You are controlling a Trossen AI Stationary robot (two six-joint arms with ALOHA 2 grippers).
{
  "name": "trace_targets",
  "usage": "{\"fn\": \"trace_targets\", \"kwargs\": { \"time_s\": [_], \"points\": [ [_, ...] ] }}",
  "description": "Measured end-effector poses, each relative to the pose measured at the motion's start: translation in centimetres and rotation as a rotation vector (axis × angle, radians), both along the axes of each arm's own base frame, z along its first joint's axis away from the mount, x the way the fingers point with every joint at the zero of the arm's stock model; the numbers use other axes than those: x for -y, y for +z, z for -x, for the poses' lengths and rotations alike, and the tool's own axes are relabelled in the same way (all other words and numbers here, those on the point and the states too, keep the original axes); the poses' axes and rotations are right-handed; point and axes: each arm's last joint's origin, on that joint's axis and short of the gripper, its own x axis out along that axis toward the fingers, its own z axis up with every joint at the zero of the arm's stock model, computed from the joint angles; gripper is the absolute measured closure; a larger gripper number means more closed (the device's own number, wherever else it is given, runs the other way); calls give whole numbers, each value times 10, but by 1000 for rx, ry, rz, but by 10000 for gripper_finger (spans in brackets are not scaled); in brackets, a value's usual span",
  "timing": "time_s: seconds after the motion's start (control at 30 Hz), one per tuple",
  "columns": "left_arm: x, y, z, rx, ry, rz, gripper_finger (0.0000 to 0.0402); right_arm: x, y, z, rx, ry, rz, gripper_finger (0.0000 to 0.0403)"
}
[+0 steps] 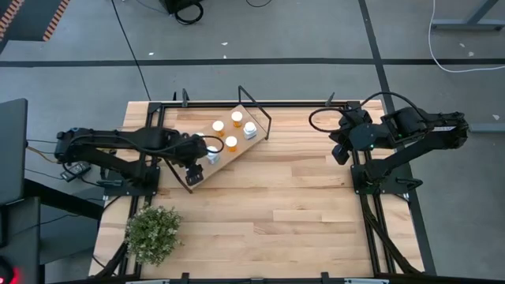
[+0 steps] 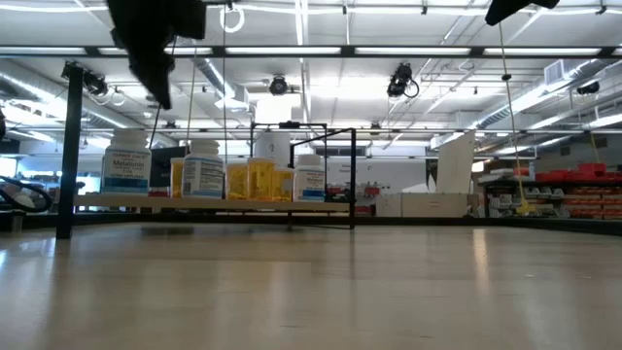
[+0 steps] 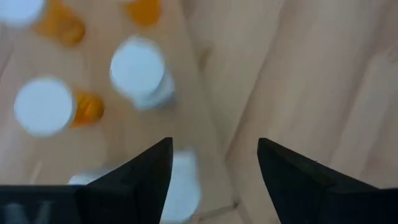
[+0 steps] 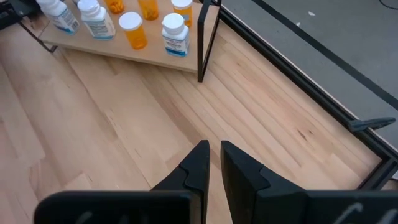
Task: Pick and place medicine bottles onto shelf by color
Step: Return To Home Position
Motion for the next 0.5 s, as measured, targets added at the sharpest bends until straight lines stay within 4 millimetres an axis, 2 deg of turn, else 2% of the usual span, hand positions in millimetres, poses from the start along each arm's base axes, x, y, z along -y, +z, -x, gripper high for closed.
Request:
{"fn": "trace_targets", "kwargs": {
  "time_s": [0.23, 0.33, 0.5],
  "points": [
    [5, 33, -7, 233, 41, 1, 181, 0, 0, 0, -2, -1, -1, 356],
    [7, 54, -15, 408, 76, -11, 194, 0, 0, 0, -3, 1, -5, 356],
    [10, 78, -15, 693, 104, -73, 245, -1, -1, 0, -16, 25, -47, 356]
  ]
}}
